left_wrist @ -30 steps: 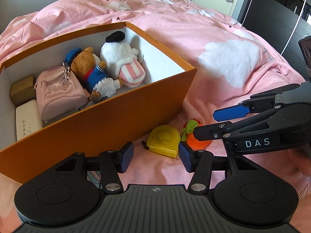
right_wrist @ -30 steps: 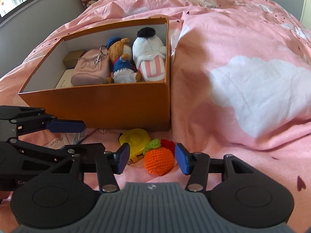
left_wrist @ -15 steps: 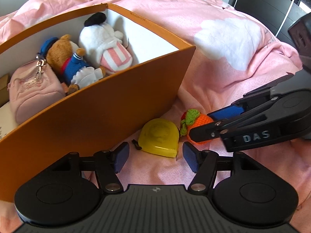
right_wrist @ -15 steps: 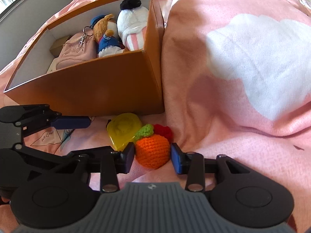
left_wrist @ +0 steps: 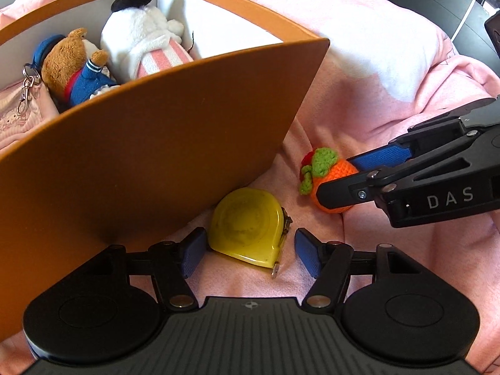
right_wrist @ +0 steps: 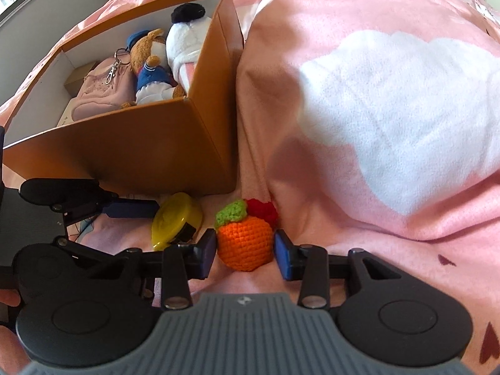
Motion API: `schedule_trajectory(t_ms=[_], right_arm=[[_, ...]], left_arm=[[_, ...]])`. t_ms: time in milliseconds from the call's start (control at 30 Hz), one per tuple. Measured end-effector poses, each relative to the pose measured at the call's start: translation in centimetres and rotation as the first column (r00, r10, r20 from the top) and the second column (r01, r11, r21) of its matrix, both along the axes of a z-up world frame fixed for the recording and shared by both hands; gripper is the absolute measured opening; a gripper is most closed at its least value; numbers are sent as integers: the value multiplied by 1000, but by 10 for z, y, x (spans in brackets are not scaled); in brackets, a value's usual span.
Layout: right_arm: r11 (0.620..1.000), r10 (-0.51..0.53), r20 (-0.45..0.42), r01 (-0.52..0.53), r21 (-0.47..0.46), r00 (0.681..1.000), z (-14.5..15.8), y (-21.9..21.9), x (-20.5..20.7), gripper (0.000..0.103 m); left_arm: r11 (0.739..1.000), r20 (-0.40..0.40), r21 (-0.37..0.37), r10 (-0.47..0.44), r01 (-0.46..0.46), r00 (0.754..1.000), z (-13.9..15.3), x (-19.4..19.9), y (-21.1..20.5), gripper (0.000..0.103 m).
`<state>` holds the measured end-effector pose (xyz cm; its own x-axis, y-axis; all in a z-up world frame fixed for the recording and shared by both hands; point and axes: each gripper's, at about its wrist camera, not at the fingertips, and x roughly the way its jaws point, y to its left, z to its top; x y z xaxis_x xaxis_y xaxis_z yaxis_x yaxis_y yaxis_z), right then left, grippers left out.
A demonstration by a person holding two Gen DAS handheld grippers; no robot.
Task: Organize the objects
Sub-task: 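Grasp the yellow tape measure with the left tool while the right tool grasps the orange knitted fruit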
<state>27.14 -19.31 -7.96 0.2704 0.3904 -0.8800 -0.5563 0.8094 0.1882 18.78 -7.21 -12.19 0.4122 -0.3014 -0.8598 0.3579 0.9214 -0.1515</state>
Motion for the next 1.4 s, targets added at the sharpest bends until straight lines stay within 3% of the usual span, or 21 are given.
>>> schedule_trajectory(t_ms=[133,267,400,567,700,833,1067,1400], right_arm=[[1000,0,-9,0,3,1000,-2,1,3,42],[1000,-2,-1,2,5,1000,-3,1,0,42],[1000,-2,-1,2,5,1000,-4,1,-1,42],[1000,-6,1,6,9,1000,-3,-1,-2,42],[1000,-7,4,7,8,1000,-4,2,-2,42],[1000,-4,5,4,5,1000,-4,3,-1,42],[1000,-5,13,4,8,1000,-3,3,-2,42],[999,24,70,-26,29,997,24,-4,-19,42]], left_arm=[[999,-3,37,39,-39,999,1,-3,-7,76],[993,-22,-2,116,-116,993,-1,-3,-6,83],[989,-13,2,145,-145,989,-2,-8,-8,84],[972,-38,-57,225,-226,974,-7,-13,6,85],[978,-7,-21,206,-206,979,-7,-15,-3,86],[982,19,-1,191,-191,981,-8,-18,-9,75],[986,38,-15,166,-166,985,0,-32,-6,74],[989,76,-53,145,-141,987,28,-63,6,73]])
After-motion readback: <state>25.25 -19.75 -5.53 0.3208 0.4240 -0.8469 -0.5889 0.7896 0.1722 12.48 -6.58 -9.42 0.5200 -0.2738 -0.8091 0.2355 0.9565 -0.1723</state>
